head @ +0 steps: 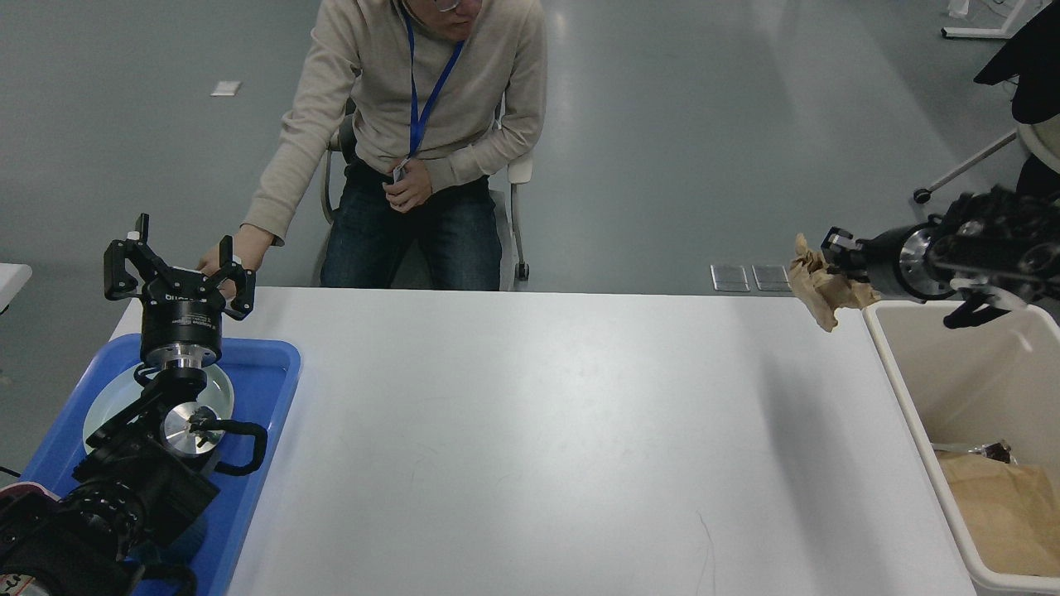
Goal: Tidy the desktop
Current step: 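Lift the crumpled paper into the white bin and release it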
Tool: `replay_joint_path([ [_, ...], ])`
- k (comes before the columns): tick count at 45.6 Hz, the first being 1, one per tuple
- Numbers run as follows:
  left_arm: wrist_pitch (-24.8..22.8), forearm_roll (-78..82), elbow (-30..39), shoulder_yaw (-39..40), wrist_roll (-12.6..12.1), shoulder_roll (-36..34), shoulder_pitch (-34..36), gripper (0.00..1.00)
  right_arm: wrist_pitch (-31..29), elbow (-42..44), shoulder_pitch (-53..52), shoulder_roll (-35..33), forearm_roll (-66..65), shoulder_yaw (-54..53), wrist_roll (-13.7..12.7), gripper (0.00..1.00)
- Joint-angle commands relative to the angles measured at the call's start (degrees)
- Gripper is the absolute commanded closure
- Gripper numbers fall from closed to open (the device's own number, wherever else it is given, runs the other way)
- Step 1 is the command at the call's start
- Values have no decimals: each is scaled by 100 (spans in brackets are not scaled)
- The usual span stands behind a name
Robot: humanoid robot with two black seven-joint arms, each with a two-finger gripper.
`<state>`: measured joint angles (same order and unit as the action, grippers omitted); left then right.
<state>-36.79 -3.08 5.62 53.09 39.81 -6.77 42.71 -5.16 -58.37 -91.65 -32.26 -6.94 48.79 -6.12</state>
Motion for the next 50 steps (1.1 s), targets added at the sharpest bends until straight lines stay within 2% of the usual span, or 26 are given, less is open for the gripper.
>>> replay_joint_path([
  [1, -4, 1, 0, 0, 0, 0, 0, 4, -432, -306, -801, -518, -18, 69, -20, 100],
  [6, 5, 1, 0, 0, 0, 0, 0, 4, -749, -306, -1153, -843, -36, 78, -38, 100],
  [14, -4, 1, 0, 0, 0, 0, 0, 4, -565, 185, -847, -984, -80, 377, -38, 100],
  [21, -4, 1, 0, 0, 0, 0, -8, 4, -21, 1432, 997, -941, -53, 298, -38, 100],
  [28, -4, 1, 0, 0, 0, 0, 0, 4, 24, 2602, 2615, -800, -9, -395, -38, 100],
  [29, -4, 1, 0, 0, 0, 0, 0, 4, 24, 2751, 2817, -756, -18, -509, -38, 84],
  [30, -4, 1, 0, 0, 0, 0, 0, 4, 41, 2918, 2993, -703, -27, -624, -38, 65],
  [32, 5, 1, 0, 0, 0, 0, 0, 4, 50, 3304, 3301, -598, -27, -826, -29, 17],
  [33, -4, 1, 0, 0, 0, 0, 0, 4, 59, 3524, 3416, -537, -10, -940, -29, 0],
  [39, -4, 1, 0, 0, 0, 0, 0, 4, 33, 4228, 4013, -97, 8, -1415, -29, 0],
  [50, -4, 1, 0, 0, 0, 0, 0, 4, 50, 4466, 4261, 35, 8, -2328, 24, 0],
])
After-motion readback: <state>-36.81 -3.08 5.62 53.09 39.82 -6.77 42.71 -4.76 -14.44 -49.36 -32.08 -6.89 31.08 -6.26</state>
